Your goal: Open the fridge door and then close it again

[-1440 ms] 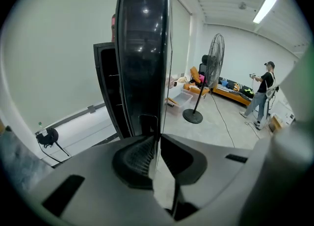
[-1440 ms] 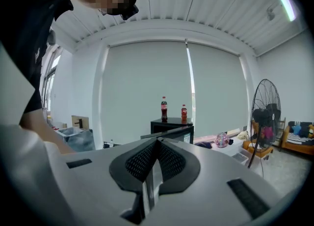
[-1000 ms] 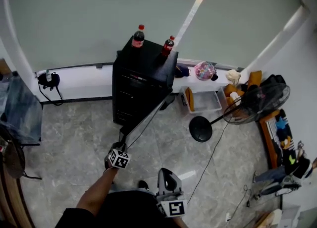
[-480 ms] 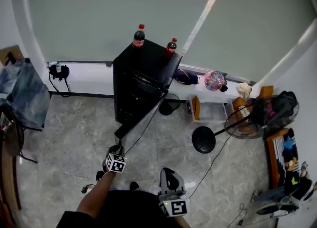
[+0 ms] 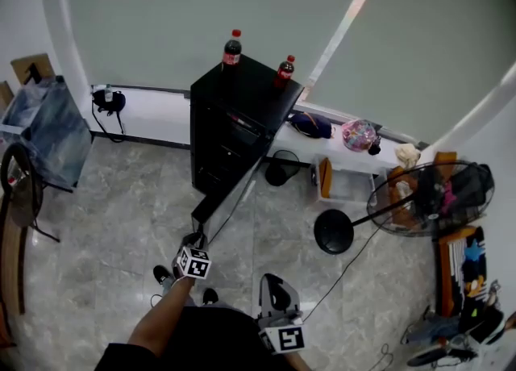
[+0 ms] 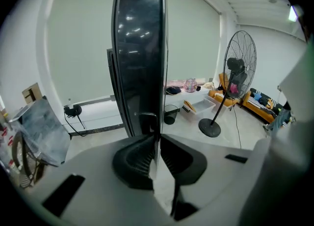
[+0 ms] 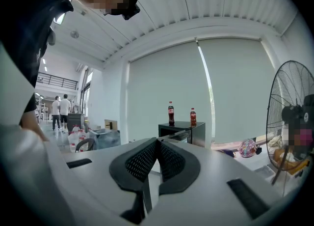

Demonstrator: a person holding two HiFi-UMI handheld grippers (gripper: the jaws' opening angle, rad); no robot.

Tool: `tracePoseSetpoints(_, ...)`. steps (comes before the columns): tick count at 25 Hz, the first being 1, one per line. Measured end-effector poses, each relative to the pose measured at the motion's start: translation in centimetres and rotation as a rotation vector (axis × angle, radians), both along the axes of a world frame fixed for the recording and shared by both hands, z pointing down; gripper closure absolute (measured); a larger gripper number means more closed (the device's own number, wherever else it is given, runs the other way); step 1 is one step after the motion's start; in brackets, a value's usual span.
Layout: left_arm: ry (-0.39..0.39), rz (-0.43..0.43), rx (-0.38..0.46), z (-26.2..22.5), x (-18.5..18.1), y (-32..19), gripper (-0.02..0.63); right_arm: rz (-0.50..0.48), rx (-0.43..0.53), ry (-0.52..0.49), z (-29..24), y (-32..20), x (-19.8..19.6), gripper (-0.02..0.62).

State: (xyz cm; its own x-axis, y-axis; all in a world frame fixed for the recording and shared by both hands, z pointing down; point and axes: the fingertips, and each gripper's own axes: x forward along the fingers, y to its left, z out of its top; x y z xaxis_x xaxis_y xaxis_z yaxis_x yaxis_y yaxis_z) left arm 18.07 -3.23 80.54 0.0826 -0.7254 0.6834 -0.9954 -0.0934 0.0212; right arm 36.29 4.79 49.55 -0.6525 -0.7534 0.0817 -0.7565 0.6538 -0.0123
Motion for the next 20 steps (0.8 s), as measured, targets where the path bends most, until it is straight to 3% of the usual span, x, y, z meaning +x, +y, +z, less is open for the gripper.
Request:
tracePoseSetpoints(12, -0.016, 0.014, -0.016, 0.0, 4.3, 0.9, 0.571, -0.008, -0.005, -0.026, -0.4, 0.2, 0.8, 0.586)
tracePoseSetpoints(20, 0.016, -0.008, -0.024, 0.1, 4.4, 0.7, 0.572, -0.015, 0.001, -0.026, -0.7, 0.0, 0.8, 0.586)
